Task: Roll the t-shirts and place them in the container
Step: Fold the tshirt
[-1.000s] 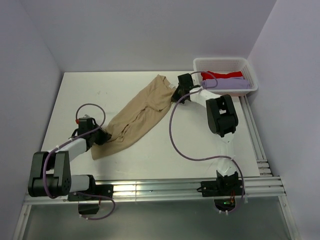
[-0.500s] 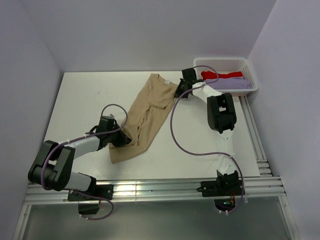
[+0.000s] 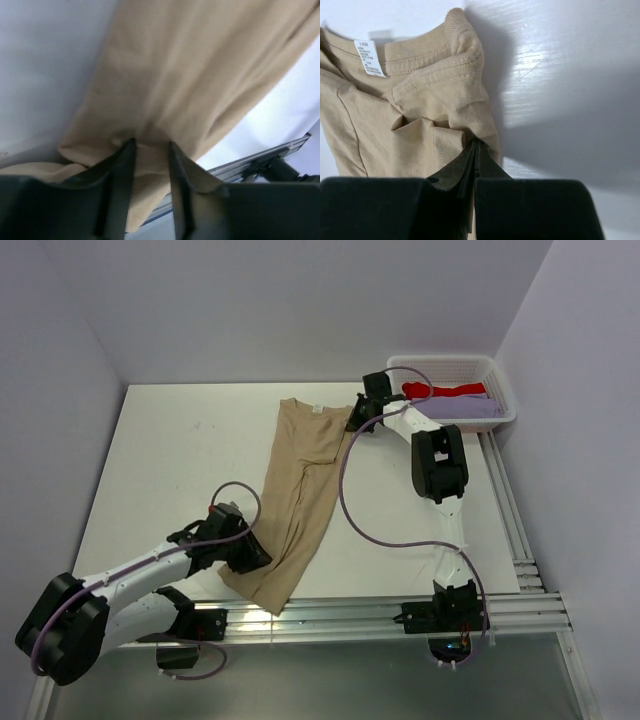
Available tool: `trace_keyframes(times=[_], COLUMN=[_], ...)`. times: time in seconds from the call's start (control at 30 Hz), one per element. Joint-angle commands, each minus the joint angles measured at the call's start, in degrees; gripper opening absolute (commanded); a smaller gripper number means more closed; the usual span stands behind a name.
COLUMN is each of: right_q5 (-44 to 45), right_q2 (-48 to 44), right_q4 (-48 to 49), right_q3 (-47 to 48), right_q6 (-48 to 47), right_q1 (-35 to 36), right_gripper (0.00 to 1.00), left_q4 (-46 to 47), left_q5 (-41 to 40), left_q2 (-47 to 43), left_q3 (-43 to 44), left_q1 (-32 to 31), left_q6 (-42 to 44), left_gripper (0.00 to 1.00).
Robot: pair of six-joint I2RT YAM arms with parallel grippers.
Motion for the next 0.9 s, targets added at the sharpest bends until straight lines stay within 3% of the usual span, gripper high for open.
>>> trace_keyframes(times=[0.0,0.03,0.1,0.13,0.17,0.23,0.27,0.37,0.43,0.6,0.73,0.87], right_q5=[-1.16,-1.42,-2.91,-3.7,-4.4,-5.03,-5.03,-5.64,-5.55,-5.38,-4.24,-2.92], right_q2=[1.09,0.74,0.39,-0.66,-1.37,-4.86,-6.28,-12.5,-15.25,-26.22,-28.79,-28.18], right_q4=[-0.28,-0.19,-0.37,-0.37,-0.02,0.68,1.99,4.19,4.55,8.5,10.53,11.75], right_q3=[1.14,1.14,1.23,0.97,0.44,-2.01,-3.24,-8.43,-12.03,-26.15,-32.25,-34.54], right_q6=[-1.45,-1.54,-1.72,-1.89,-2.24,-2.33,-2.16,-1.72,-1.54,0.82,1.8,2.93], right_q1=[-0.47,-0.47,-0.47,-0.47,-0.47,-0.55,-0.55,-0.64,-0.56,-0.55,0.58,2.69], right_gripper=[0.0,0.0,0.01,0.05,0.14,0.22,0.33,0.45,0.47,0.48,0.51,0.6], left_q4=[-8.6,-13.84,-13.73,-15.55,-17.65,-19.87,-21.18,-17.35,-14.18,-6.88,-2.22,2.63], left_q5=[-0.53,-2.64,-4.33,-5.28,-7.21,-10.48,-12.22,-9.79,-6.37,-7.67,-4.16,1.82], left_q2=[-1.68,-2.47,-3.18,-2.31,-1.17,3.03,4.54,9.55,12.62,23.41,33.71,40.84], left_q3=[0.61,4.45,7.29,11.13,13.95,22.04,24.51,31.11,34.09,42.17,47.81,50.89], left_q1=[-2.21,-2.65,-2.66,-2.66,-2.4,-1.78,-1.17,4.62,10.92,17.98,19.31,19.32], left_q6=[0.51,1.57,3.32,4.03,4.65,7.8,9.21,15.7,17.56,22.66,24.6,25.92], left_gripper=[0.41,0.47,0.8,0.85,0.85,0.86,0.86,0.85,0.84,0.79,0.77,0.79])
